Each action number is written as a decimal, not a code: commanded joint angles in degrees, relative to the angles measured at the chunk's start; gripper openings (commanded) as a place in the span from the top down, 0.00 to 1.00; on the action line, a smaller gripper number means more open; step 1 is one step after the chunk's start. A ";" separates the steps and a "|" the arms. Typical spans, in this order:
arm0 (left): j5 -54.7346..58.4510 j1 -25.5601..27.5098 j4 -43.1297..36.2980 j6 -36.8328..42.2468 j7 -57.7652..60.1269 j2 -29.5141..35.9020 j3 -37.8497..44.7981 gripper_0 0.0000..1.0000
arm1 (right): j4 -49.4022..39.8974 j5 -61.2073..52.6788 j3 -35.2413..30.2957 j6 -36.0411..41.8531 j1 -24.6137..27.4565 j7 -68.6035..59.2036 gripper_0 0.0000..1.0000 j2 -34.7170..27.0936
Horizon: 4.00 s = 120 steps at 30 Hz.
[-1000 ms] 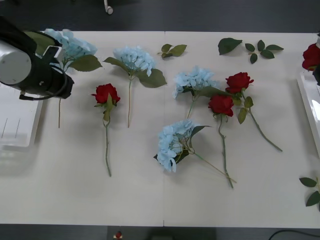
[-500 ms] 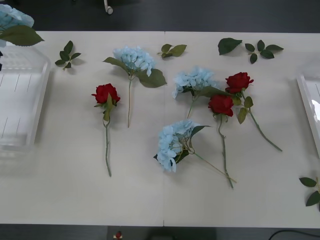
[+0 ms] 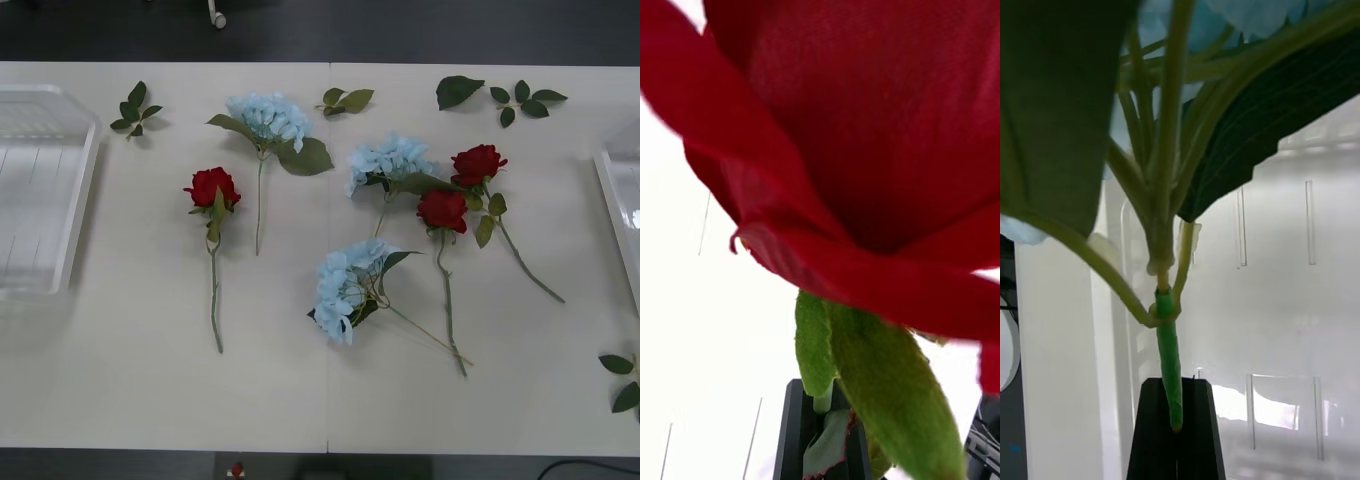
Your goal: Put the red flowers into the right box and the blue flowers into the left box
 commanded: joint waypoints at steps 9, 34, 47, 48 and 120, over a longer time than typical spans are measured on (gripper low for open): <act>-6.75 -2.30 6.57 -0.63 -0.94 -7.13 -0.48 1.00 | 1.46 0.93 -0.20 -1.15 -0.62 0.02 0.06 0.18; -10.00 -0.37 5.87 -6.96 1.70 -10.03 -7.42 0.00 | -18.93 -21.65 -0.29 25.21 -11.52 -0.77 0.00 -0.17; -7.81 -0.28 -5.56 20.02 -0.15 -7.83 13.41 0.00 | -18.67 -22.36 -0.29 24.77 -11.43 -0.25 0.00 9.76; -7.63 -0.37 -6.08 21.43 -0.15 -7.83 14.28 0.00 | -18.40 -22.27 -0.29 24.60 -11.43 -0.16 0.00 10.11; -16.42 -1.69 -33.07 16.42 63.40 -28.93 -29.40 0.00 | -5.31 -20.95 -0.38 13.09 -7.21 5.55 0.97 19.34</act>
